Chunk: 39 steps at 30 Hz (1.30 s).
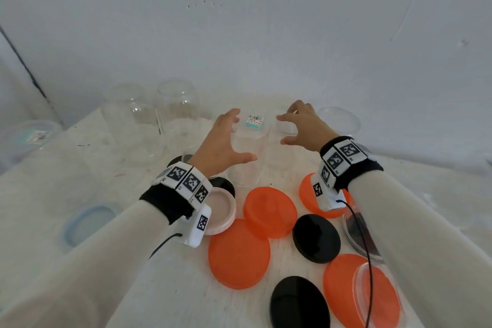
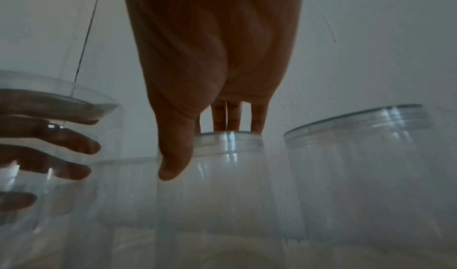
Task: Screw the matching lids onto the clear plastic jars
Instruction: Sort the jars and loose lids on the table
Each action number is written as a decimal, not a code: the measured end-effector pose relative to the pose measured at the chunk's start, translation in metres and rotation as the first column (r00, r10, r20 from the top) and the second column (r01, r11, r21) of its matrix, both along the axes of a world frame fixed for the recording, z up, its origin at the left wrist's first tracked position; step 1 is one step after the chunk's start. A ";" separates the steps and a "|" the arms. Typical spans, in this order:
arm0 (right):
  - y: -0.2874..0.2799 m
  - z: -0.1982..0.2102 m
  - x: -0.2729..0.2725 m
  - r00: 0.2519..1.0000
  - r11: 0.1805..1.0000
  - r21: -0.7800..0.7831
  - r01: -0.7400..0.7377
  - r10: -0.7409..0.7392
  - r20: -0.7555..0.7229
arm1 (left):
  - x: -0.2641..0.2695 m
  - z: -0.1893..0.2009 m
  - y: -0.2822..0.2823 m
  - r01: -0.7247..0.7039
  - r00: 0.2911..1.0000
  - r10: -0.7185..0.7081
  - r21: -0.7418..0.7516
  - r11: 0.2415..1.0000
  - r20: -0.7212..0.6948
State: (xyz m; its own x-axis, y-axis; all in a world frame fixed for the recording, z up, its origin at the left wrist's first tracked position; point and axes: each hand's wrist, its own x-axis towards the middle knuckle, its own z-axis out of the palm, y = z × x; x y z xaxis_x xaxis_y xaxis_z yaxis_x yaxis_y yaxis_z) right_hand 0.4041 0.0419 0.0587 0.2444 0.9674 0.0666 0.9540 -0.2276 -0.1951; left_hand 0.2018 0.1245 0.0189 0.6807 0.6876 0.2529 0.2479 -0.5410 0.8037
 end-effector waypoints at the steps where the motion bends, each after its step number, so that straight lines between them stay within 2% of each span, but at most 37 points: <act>1: 0.001 -0.001 0.001 1.000 1.000 0.012 0.007 -0.007 0.010 | 0.000 0.000 0.000 -0.001 1.000 0.001 -0.006 1.000 0.003; 9: 0.012 -0.005 0.004 0.993 0.991 0.075 0.114 -0.115 0.015 | -0.001 0.001 -0.001 0.003 1.000 -0.004 -0.028 1.000 -0.011; 17: 0.018 -0.003 0.004 0.989 0.987 0.066 0.145 -0.147 0.026 | -0.002 0.000 -0.002 0.005 1.000 -0.005 -0.022 1.000 -0.008; 21: 0.020 0.010 0.004 0.990 0.987 -0.086 0.134 -0.130 0.048 | -0.001 -0.001 -0.003 0.000 1.000 0.000 -0.024 1.000 -0.010; 23: 0.020 0.021 0.004 0.992 0.983 -0.130 0.128 -0.127 0.013 | 0.000 -0.003 -0.003 -0.022 1.000 0.022 -0.045 0.999 0.007; 27: 0.012 0.048 -0.012 0.982 0.996 0.074 0.047 -0.033 -0.188 | -0.002 -0.002 -0.003 -0.038 0.999 0.039 -0.062 0.997 0.002; 30: 0.004 0.065 -0.037 0.950 0.996 0.071 -0.055 0.074 -0.304 | -0.006 0.001 -0.003 0.014 0.999 -0.018 -0.090 0.996 -0.036; 34: 0.001 0.067 -0.064 0.961 0.979 -0.094 -0.179 0.154 -0.230 | -0.024 0.008 -0.006 0.018 0.991 -0.027 -0.067 0.998 -0.133; 39: 0.003 0.053 -0.081 0.968 0.957 -0.178 -0.229 0.205 -0.142 | -0.065 0.006 -0.016 0.076 0.934 -0.052 0.054 0.996 -0.353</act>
